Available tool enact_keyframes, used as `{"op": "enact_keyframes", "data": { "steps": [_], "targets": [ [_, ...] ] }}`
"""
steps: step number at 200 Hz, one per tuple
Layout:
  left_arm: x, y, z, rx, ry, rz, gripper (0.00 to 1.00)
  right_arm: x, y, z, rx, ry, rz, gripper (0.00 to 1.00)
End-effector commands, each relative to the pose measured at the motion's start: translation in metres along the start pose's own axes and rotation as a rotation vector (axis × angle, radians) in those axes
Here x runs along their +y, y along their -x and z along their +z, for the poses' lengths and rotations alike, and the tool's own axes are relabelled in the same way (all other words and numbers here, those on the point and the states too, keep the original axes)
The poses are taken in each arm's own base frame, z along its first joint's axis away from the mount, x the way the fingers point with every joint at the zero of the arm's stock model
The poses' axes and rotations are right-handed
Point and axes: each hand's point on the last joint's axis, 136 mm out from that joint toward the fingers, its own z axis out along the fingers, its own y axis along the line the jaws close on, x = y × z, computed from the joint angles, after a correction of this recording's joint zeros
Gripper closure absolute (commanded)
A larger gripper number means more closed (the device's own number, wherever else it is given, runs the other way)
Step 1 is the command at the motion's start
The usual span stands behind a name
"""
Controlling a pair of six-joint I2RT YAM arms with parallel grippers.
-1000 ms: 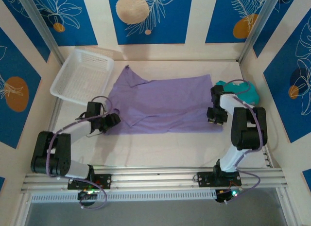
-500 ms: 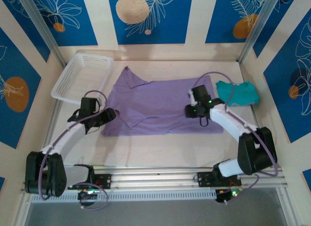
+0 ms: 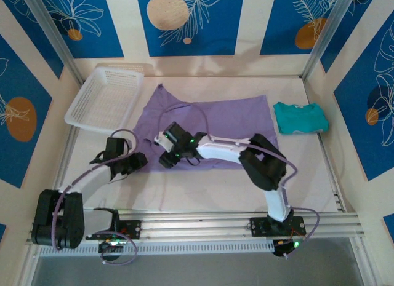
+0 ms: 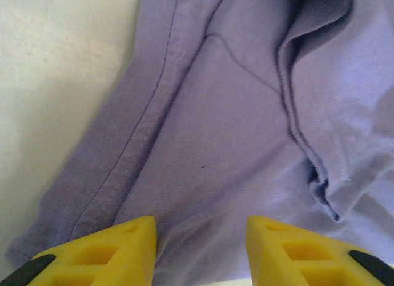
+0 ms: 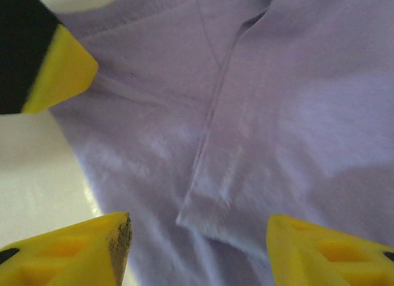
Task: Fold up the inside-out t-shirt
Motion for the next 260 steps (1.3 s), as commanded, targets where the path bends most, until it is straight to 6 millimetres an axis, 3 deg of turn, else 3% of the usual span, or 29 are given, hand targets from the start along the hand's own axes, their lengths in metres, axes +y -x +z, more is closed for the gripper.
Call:
{"op": "enact_keyframes", "data": {
  "steps": [1,35,96,120,159,185,204,244,260],
  "targets": [
    [0.000,-0.003,0.007,0.008,-0.022,-0.006,0.59,-0.004,-0.006,0.014,0.057,-0.019,-0.040,0.40],
    [0.006,-0.010,0.011,0.021,-0.013,-0.018,0.60,-0.014,-0.013,0.029,0.107,-0.055,-0.033,0.53],
    [0.017,-0.019,0.017,0.052,0.028,-0.048,0.60,-0.044,0.001,0.023,0.094,-0.146,0.030,0.90],
    [0.020,-0.018,0.017,0.047,0.042,-0.050,0.60,-0.060,0.011,0.016,0.077,-0.183,0.078,1.00],
    [0.022,-0.019,0.016,0.049,0.057,-0.056,0.60,-0.105,0.027,-0.004,0.060,-0.275,0.236,1.00],
    [0.024,-0.020,0.013,0.048,0.064,-0.060,0.60,-0.158,0.011,-0.013,0.136,-0.368,0.435,1.00],
    [0.024,-0.019,0.011,0.041,0.067,-0.060,0.59,-0.183,0.003,-0.016,0.158,-0.377,0.543,0.96],
    [0.023,-0.014,0.001,0.014,0.087,-0.043,0.58,-0.212,-0.003,-0.040,0.137,-0.400,0.642,0.87],
    [0.024,-0.009,-0.003,-0.003,0.104,-0.035,0.57,-0.215,0.000,-0.051,0.115,-0.404,0.639,0.76]
  ]
}}
